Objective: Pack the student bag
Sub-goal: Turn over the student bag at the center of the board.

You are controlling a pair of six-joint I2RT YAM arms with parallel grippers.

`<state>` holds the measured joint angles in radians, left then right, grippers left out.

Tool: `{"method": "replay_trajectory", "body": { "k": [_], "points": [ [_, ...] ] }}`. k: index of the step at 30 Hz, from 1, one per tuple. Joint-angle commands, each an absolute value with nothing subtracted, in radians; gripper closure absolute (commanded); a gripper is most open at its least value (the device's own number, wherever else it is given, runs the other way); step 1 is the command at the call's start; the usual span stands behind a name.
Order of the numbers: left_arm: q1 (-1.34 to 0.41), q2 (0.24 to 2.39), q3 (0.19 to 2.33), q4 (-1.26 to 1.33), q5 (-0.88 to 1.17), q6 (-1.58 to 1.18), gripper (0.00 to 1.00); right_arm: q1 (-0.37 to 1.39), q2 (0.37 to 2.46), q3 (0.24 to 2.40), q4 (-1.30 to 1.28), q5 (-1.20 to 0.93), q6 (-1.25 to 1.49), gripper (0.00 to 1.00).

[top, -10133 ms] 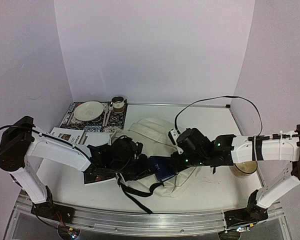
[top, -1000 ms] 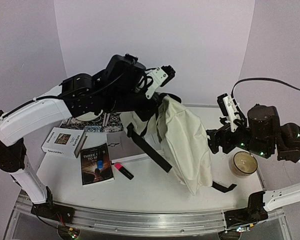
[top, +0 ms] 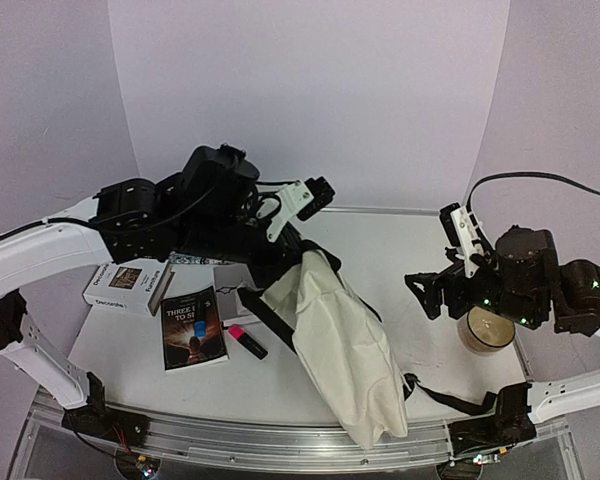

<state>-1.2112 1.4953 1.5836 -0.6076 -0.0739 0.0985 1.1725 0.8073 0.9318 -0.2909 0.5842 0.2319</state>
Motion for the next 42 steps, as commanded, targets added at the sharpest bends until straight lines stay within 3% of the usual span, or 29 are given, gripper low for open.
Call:
{"method": "replay_trajectory", "body": {
  "k": [1,9,13,26,30,34,42],
  "points": [
    [-1.210,1.307,1.616,-0.519,-0.129,0.018,1.00,1.175,0.823,0.936,-0.275,0.606,0.224,0.02],
    [-1.210,1.414,1.729,-0.620,-0.209,0.045,1.00,1.175,0.867,0.947,-0.275,0.595,0.232,0.02],
    [-1.188,1.586,1.821,-0.655,-0.236,0.089,1.00,1.175,0.880,0.949,-0.275,0.598,0.253,0.02],
    [-0.954,2.180,2.342,-0.798,-0.023,0.148,0.96,1.175,0.886,0.936,-0.308,0.755,0.309,0.02],
    [-0.892,2.298,2.458,-0.796,0.035,0.129,0.80,1.175,0.881,0.942,-0.314,0.760,0.330,0.02],
    [-0.845,2.345,2.459,-0.755,0.054,0.078,0.50,1.175,0.931,0.941,-0.313,0.726,0.363,0.02],
    [-0.819,2.225,2.314,-0.632,0.026,0.009,0.28,1.149,1.173,0.991,-0.312,0.674,0.406,0.02]
  ]
}}
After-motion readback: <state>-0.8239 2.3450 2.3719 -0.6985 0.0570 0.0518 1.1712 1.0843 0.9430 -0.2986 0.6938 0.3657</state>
